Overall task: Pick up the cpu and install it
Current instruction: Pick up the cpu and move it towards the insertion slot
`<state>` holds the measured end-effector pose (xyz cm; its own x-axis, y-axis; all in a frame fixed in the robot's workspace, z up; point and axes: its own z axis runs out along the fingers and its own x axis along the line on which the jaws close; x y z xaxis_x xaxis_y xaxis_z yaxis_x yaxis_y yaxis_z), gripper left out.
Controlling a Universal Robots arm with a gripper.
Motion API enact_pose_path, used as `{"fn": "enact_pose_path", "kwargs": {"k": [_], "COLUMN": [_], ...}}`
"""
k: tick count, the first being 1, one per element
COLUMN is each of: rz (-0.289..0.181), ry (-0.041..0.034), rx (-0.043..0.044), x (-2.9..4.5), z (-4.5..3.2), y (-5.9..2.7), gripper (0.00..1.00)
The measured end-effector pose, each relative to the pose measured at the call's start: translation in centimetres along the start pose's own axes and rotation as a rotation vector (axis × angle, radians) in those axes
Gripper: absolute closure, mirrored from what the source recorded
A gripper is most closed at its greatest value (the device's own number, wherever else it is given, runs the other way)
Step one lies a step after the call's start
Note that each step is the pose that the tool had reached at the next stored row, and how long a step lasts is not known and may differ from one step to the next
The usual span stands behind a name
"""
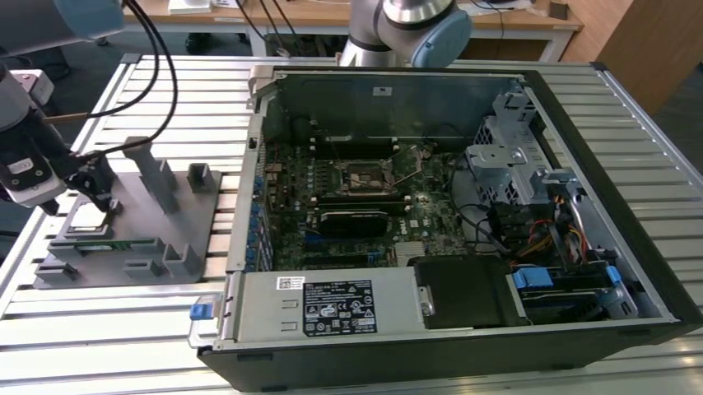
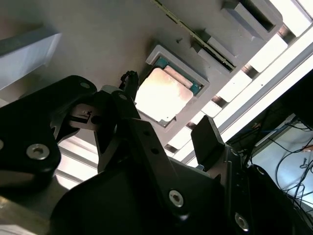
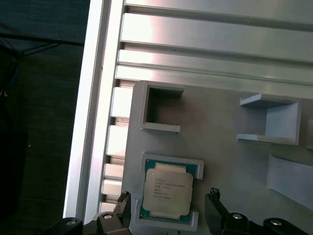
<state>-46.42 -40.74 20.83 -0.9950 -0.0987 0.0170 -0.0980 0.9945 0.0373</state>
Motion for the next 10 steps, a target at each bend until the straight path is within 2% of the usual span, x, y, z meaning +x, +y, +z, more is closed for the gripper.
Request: {"fn": "enact_pose_path", "kwargs": {"k": [10], "rz": [0.005], "ry": [-0.0001], "rx": [0.0008], "x": [-0.03], "z": [0.75], "y": [0.16], "gripper": [0.30]}}
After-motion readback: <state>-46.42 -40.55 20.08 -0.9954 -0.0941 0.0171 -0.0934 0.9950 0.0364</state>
